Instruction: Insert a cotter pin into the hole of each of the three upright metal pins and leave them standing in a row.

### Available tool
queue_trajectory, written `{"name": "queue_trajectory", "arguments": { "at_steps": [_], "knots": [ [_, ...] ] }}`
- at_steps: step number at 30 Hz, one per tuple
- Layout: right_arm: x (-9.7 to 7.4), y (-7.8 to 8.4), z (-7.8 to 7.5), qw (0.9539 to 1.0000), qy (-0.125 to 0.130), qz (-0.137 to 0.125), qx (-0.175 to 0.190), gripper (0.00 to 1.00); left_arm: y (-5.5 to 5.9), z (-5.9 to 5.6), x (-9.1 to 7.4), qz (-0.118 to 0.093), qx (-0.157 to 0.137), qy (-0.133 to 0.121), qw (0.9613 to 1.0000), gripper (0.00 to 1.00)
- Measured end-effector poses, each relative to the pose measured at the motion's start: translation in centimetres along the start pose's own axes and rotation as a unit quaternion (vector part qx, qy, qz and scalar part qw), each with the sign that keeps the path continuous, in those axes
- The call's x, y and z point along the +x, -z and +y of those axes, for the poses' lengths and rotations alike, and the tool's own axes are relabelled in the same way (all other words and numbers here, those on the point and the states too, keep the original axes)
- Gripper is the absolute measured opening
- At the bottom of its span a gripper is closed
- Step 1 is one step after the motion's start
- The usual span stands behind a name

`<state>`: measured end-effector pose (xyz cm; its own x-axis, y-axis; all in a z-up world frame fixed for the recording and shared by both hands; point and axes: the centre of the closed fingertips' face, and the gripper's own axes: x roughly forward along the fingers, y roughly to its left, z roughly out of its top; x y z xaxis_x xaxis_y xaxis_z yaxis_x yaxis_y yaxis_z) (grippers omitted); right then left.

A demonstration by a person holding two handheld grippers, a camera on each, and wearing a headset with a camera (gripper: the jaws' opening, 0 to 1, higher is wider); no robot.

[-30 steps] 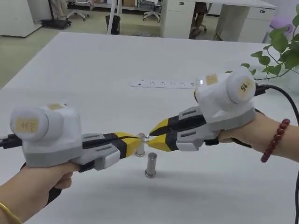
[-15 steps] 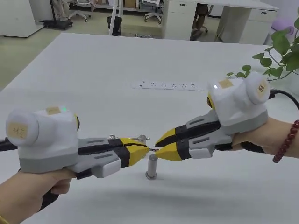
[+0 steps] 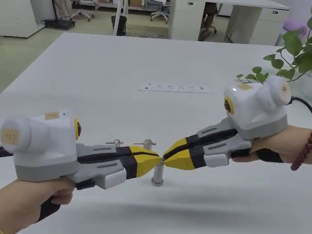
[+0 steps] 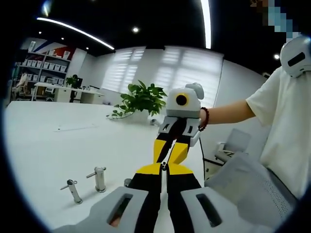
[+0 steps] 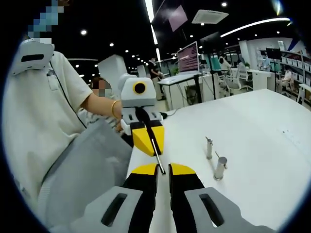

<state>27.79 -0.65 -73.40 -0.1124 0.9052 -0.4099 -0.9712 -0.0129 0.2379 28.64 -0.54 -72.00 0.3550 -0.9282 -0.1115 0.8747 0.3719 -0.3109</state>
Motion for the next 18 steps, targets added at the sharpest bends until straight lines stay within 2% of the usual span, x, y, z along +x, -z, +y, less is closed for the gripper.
{"name": "queue_trajectory", "arguments": {
  "at_steps": [14,18],
  "knots": [
    [0.08,-0.11,0.32,0.9999,-0.01,-0.006,0.006,0.06,-0.02,0.01,-0.09,-0.007,-0.005,0.006,0.9999,0.0],
    [0.18,-0.05,0.33,0.9997,-0.004,0.009,-0.02,0.05,0.05,0.12,-0.1,-0.004,0.002,0.003,1.0,0.01]
  ]
}}
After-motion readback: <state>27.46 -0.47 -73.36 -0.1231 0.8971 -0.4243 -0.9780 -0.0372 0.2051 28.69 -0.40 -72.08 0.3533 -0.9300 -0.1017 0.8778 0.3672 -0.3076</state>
